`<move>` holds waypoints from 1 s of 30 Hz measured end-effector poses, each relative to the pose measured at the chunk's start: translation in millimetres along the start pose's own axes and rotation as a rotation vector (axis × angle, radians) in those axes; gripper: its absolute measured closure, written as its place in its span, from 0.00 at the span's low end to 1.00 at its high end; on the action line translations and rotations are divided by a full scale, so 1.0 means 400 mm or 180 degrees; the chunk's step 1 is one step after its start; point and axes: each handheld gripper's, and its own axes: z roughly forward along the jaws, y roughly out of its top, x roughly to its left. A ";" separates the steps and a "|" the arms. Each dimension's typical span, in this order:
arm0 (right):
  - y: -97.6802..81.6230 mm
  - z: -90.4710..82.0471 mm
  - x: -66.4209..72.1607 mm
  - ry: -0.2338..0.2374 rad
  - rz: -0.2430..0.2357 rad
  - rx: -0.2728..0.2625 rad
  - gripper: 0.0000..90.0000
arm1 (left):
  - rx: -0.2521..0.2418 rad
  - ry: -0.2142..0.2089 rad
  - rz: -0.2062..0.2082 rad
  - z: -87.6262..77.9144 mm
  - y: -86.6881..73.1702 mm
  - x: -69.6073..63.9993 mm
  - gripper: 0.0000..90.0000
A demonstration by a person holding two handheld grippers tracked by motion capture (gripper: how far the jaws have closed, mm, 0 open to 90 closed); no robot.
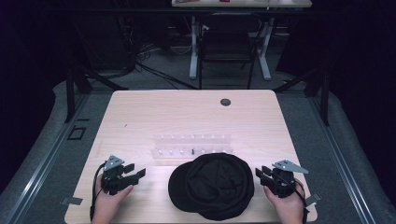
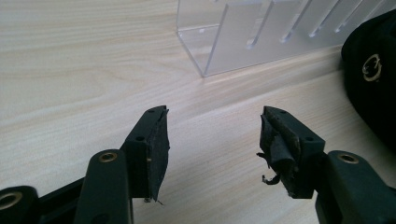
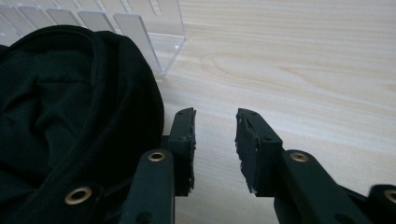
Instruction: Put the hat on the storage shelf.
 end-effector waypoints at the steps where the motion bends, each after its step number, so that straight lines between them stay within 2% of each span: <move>1: -0.001 -0.001 -0.002 0.0001 0.0027 0.0013 0.76 | -0.0012 0.0009 0.0020 0.002 0.001 -0.003 0.47; 3: 0.000 -0.006 -0.006 0.0003 0.0050 0.0023 0.78 | 0.0010 -0.0011 0.0053 0.006 0.003 -0.009 0.47; 9: 0.007 -0.018 -0.010 0.0025 0.0149 0.0056 0.78 | 0.0072 0.0051 0.0129 0.012 0.003 -0.017 0.49; 12: 0.015 -0.025 -0.008 -0.0011 0.0121 0.0148 0.79 | 0.0077 0.0039 0.0149 0.008 0.004 -0.018 0.53; 15: 0.024 -0.028 -0.003 -0.0048 -0.0003 0.0283 0.80 | 0.0055 0.0054 0.0144 0.006 0.004 -0.018 0.54; 19: 0.041 -0.040 0.012 -0.0079 -0.0093 0.0339 0.80 | 0.0031 0.0052 0.0141 0.002 0.006 -0.018 0.54; 22: 0.062 -0.051 0.024 -0.0003 -0.0095 0.0403 0.80 | 0.0029 0.0042 0.0138 0.001 0.006 -0.017 0.54; 24: 0.077 -0.058 0.032 -0.0007 -0.0144 0.0430 0.80 | 0.0026 0.0037 0.0134 0.001 0.007 -0.017 0.54; 30: 0.114 -0.060 0.050 0.0128 -0.0119 0.0502 0.80 | 0.0041 0.0000 0.0140 0.002 0.009 -0.018 0.55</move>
